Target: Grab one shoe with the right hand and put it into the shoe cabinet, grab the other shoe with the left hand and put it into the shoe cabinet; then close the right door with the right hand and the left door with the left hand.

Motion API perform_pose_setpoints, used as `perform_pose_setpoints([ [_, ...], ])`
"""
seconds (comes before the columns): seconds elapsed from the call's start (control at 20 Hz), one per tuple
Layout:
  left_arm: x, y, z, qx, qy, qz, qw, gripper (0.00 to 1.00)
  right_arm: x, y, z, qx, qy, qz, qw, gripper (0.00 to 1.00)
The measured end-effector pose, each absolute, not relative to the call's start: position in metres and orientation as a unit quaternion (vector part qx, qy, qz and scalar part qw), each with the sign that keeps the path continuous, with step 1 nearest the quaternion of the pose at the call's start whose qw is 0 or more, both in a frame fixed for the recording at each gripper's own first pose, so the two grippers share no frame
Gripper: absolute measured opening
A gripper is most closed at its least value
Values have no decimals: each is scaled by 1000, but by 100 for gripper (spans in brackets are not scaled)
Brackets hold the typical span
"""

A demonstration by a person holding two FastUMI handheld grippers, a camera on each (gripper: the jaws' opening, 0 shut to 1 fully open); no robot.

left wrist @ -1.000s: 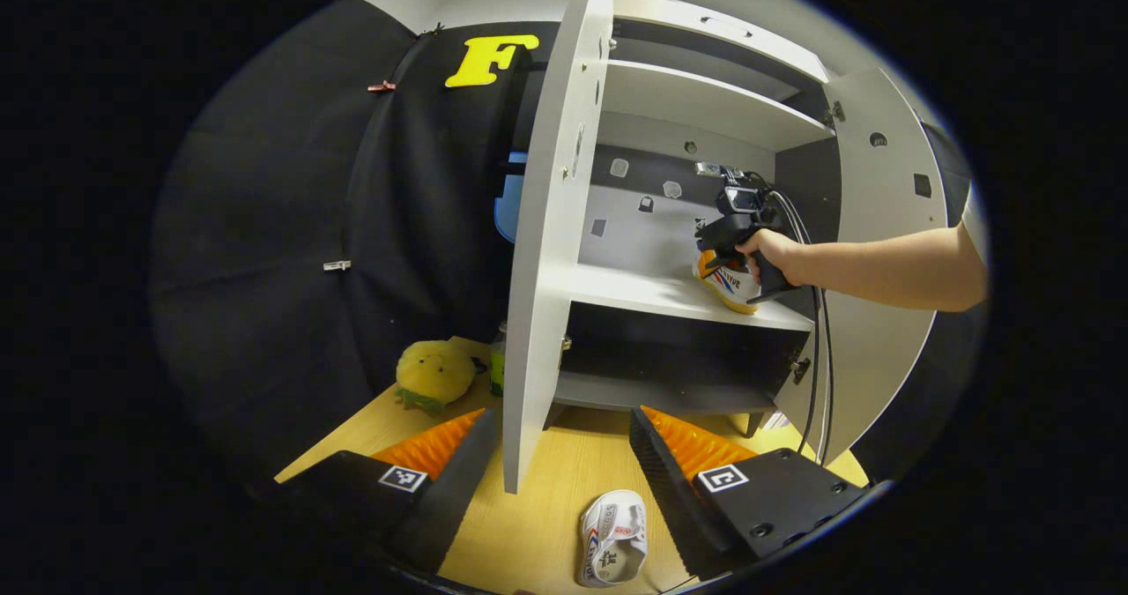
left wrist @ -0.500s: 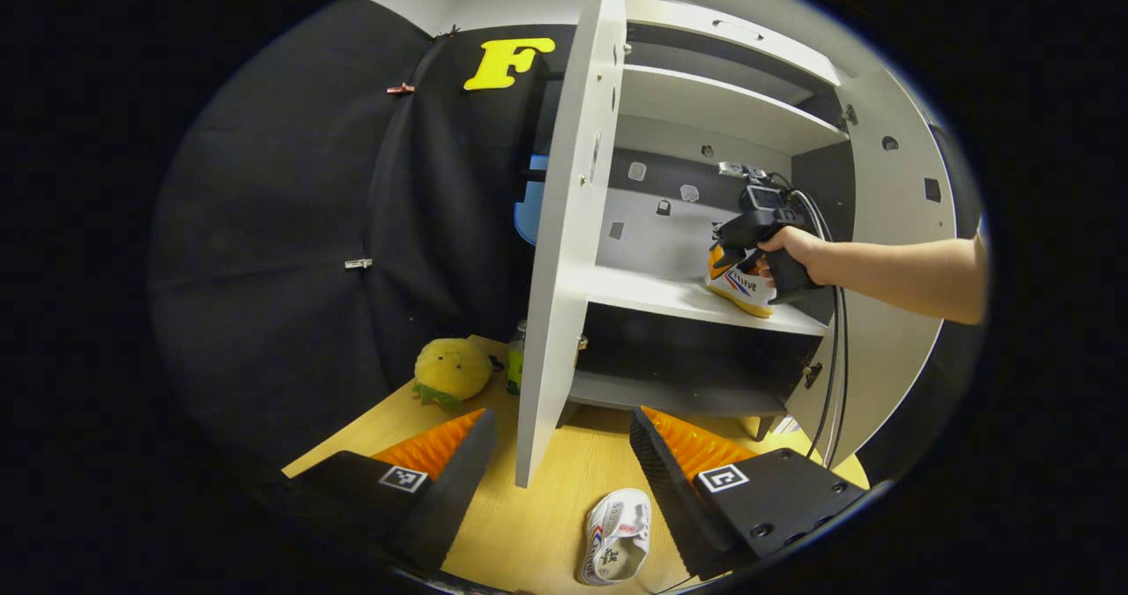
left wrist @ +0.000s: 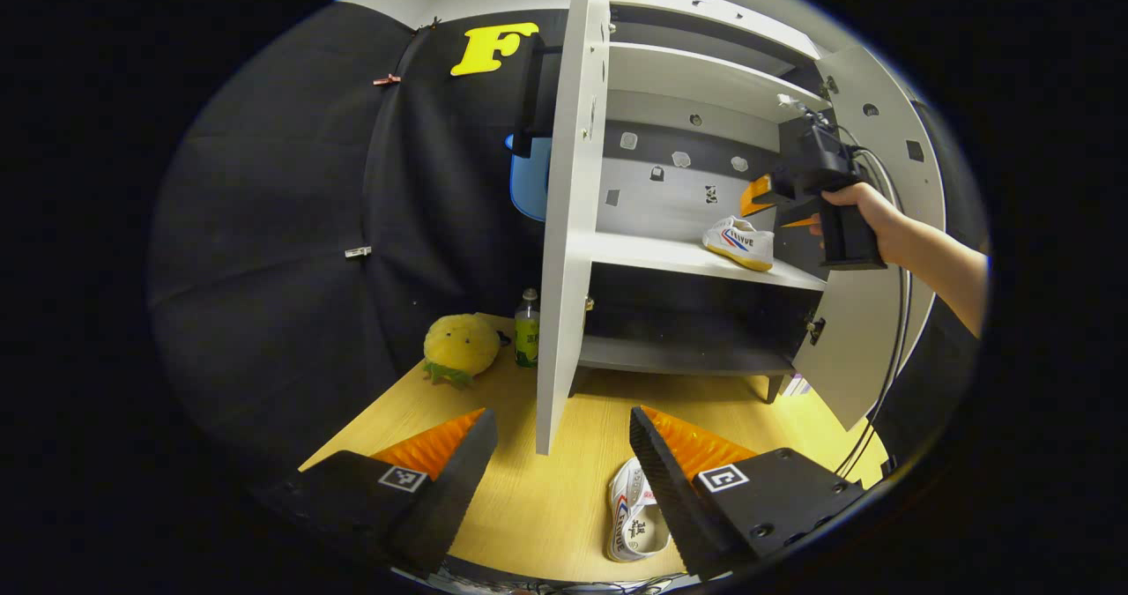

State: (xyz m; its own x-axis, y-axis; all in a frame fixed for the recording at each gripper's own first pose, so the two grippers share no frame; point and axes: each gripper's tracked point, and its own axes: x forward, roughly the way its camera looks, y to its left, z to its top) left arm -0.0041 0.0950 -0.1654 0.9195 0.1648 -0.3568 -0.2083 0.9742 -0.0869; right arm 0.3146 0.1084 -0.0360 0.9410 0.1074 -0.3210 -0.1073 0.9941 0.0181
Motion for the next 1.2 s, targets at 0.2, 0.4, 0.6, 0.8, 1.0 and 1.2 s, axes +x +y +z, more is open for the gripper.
perform_pose_setpoints([
  [0.2, -10, 89, -184, -62, 191, 81, 976, 95, 253, 93, -35, -19, 127, 52, 990, 99],
  [0.4, -10, 80, -206, -50, 209, 54, 975, 96, 185, 91, -58, -38, 119, 61, 990, 99],
  [0.6, -15, 64, -244, -49, 247, 23, 968, 96, 121, 81, -100, -54, 148, 76, 984, 98],
  [0.8, -17, 48, -288, -32, 285, 0, 958, 95, 66, 58, -144, -47, 193, 68, 978, 98],
  [1.0, -19, 25, -333, -9, 330, -47, 943, 96, 25, 36, -180, -30, 232, 47, 971, 98],
  [1.2, -9, 13, -370, 4, 365, -70, 928, 95, -1, 17, -193, -30, 246, 30, 968, 99],
])
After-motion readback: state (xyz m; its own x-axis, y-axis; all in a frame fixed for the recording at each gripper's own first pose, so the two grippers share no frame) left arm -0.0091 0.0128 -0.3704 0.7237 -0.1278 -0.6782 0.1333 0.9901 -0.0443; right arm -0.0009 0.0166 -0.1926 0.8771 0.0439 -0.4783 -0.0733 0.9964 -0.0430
